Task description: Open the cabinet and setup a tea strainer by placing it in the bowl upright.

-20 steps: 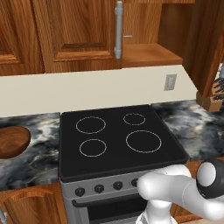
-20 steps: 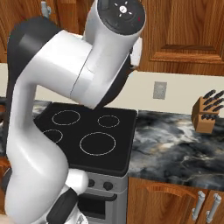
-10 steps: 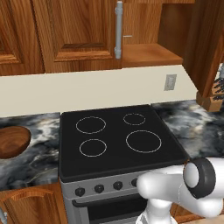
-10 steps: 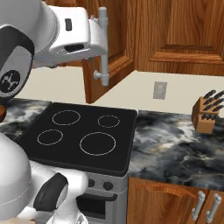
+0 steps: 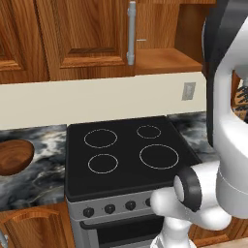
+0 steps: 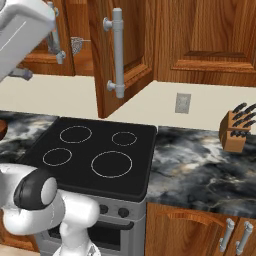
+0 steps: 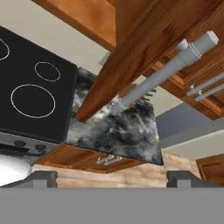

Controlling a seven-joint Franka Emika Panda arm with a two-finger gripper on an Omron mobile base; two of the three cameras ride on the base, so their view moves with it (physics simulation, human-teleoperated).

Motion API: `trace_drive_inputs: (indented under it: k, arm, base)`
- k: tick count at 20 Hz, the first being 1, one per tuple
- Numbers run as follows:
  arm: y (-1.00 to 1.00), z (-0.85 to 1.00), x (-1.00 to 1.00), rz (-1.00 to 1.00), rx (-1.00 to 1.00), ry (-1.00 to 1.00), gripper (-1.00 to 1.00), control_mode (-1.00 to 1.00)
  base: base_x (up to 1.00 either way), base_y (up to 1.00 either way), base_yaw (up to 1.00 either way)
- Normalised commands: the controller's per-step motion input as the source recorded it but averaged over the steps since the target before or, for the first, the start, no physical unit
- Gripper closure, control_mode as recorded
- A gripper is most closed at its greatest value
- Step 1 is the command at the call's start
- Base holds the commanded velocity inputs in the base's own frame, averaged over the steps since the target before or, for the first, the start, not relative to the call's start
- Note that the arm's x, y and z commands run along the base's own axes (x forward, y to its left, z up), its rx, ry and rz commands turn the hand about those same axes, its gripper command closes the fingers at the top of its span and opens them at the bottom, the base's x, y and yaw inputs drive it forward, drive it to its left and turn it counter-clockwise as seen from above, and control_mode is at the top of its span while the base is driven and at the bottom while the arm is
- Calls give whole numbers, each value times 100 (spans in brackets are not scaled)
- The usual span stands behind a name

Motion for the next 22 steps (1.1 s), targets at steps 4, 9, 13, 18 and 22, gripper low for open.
trace_drive_inputs:
  k: [4, 9, 13, 18, 22]
  arm:
    - [94, -11, 14, -6, -20, 4, -100, -100]
    - [56, -40, 32, -2, 0, 0, -100, -100]
    - [23, -67, 58, 0, 0, 0, -100, -100]
    - [-3, -46, 63, 0, 0, -3, -100, -100]
    - [-11, -71, 61, 1, -7, -11, -100, -100]
  base:
    - [0, 0, 0]
    - [0, 0, 0]
    - [0, 0, 0]
    - [0, 0, 0]
    - [0, 0, 0]
